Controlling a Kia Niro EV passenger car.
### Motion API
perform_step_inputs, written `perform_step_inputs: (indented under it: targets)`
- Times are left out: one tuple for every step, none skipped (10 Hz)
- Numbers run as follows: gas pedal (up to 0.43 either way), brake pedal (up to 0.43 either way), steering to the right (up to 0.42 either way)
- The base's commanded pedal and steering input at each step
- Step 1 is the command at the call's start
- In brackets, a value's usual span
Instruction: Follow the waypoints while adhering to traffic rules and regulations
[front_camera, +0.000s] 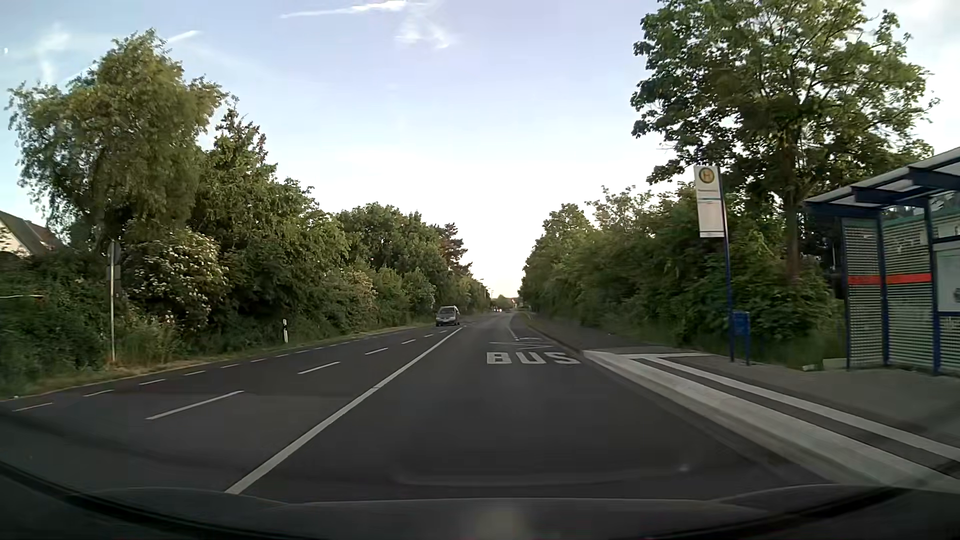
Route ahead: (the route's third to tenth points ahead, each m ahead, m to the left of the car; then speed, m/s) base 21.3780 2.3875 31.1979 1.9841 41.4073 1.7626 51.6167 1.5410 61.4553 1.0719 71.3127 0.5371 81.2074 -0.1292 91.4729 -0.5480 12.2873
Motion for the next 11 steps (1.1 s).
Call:
perform_step_inputs:
  targets:
    - [0.098,0.000,-0.002]
    - [0.098,0.000,-0.002]
    - [0.098,0.000,-0.002]
    - [0.098,0.000,-0.001]
    - [0.098,0.000,0.000]
    - [0.098,0.000,0.002]
    - [0.098,0.000,0.002]
    - [0.098,0.000,0.002]
    - [0.098,0.000,0.002]
    - [0.098,0.000,0.002]
    - [0.098,0.000,0.002]
